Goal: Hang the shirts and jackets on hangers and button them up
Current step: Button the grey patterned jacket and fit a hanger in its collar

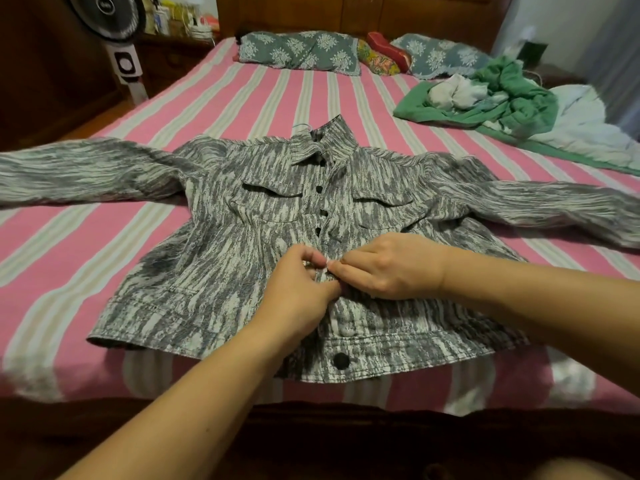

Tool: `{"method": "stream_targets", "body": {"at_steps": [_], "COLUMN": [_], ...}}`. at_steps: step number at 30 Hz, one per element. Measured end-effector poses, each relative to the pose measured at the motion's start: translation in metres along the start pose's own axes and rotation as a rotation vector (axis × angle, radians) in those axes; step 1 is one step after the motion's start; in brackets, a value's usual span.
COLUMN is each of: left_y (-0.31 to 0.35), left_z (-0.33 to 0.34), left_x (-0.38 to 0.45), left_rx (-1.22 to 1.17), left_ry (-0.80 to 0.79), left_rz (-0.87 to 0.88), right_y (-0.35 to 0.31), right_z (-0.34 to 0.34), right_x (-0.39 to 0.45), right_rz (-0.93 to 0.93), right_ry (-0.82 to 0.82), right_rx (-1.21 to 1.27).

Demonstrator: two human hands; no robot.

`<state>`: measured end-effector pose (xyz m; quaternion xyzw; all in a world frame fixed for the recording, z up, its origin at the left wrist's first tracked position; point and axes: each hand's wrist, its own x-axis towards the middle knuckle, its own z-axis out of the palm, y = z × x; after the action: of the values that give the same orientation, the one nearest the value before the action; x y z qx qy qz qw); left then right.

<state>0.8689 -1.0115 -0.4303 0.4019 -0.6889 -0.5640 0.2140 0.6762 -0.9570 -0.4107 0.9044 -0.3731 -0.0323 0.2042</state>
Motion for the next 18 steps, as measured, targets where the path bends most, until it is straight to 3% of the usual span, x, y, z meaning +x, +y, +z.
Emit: {"method": "stream_targets", "body": {"at_steps": [9,12,18], "left_y": [-0.006,-0.008,-0.008], "left_z": [-0.002,-0.006,-0.001], "left_x": [0.004,0.012,0.018], "left_rx": [0.601,0.489,0.276], "left_ry": [0.099,0.051,0.062], "left_rz": [0.132,0.031,-0.004], "right_y": [-0.008,-0.011,-0.020], "right_z": [0.021,0.030,0.029], "right_x": [0.004,0.008,0.002], "right_rz": [0.028,0.107,0.265], "right_ry": [0.036,0.066,0.114], "right_rx": [0.006,0.068,0.183]}}
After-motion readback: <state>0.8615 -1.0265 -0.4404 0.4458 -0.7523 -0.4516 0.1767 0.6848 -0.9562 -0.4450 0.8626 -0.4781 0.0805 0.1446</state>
